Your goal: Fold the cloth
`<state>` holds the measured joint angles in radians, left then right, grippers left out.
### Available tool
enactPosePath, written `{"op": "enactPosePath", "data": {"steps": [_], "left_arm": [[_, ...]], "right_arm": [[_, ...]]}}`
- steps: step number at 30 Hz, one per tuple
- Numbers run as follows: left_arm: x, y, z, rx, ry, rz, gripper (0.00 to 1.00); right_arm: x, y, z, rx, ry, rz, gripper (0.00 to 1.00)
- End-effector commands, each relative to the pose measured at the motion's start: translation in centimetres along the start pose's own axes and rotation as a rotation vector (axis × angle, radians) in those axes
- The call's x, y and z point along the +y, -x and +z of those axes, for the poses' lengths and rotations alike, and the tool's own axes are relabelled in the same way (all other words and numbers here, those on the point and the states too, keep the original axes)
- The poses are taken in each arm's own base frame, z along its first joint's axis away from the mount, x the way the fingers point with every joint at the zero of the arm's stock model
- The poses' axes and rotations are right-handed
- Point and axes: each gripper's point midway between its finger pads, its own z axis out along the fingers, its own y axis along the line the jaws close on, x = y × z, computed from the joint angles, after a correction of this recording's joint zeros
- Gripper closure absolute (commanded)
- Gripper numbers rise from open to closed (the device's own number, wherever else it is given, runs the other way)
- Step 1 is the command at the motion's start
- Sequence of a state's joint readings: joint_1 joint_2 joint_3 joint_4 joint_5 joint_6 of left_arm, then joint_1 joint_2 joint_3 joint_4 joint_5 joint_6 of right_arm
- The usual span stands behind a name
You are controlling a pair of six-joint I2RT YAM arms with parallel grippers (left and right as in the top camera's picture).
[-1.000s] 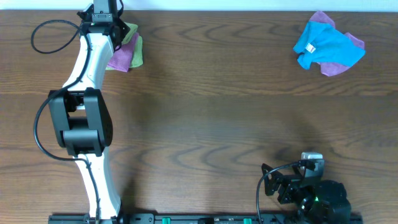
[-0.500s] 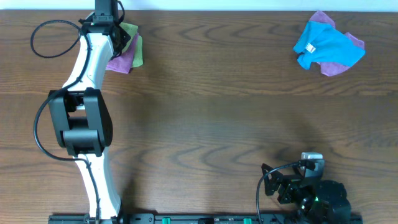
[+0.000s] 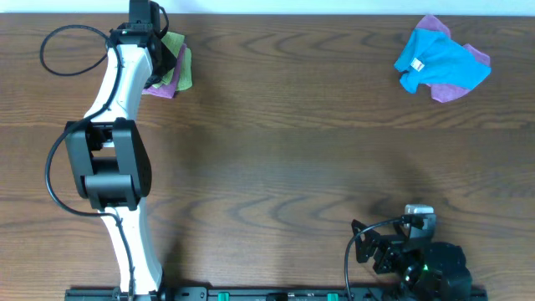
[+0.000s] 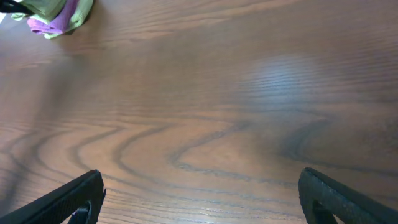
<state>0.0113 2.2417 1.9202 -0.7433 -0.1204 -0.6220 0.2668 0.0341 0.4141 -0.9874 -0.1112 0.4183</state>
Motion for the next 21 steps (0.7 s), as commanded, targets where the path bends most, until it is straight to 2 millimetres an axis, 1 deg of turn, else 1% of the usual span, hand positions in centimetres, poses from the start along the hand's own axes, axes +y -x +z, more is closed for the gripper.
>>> {"op": "enactPosePath", "data": {"steps": [1,4,6,13,21], "left_arm": [[-0.5,2.3,-3.5,-0.076,-0.034,0.023,0.42],[-0.6,2.8,-4.5,-0.094,-0.045,0.03,0.34],[-0.7,3.1,-5.1,-0.104,-0.052,0.037,0.31],[-0.6,3.5,-6.9,-0.12,-0.063,0.049,0.25],[-0.2,3.5,-9.0,-0.123,-0.07,0.049,0.22]], "right_arm": [[-0.3,0.1,0.0,-0.011,-0.016,0.021,0.01],[-0.3,0.1,0.0,-0.011,-0.016,0.021,0.01],[-0.3,0.1,0.0,-0.011,-0.016,0.021,0.01],[-0.3,0.1,0.0,-0.011,-0.016,0.021,0.01],[-0.3,0.1,0.0,-0.011,-0.016,0.021,0.01]]}}
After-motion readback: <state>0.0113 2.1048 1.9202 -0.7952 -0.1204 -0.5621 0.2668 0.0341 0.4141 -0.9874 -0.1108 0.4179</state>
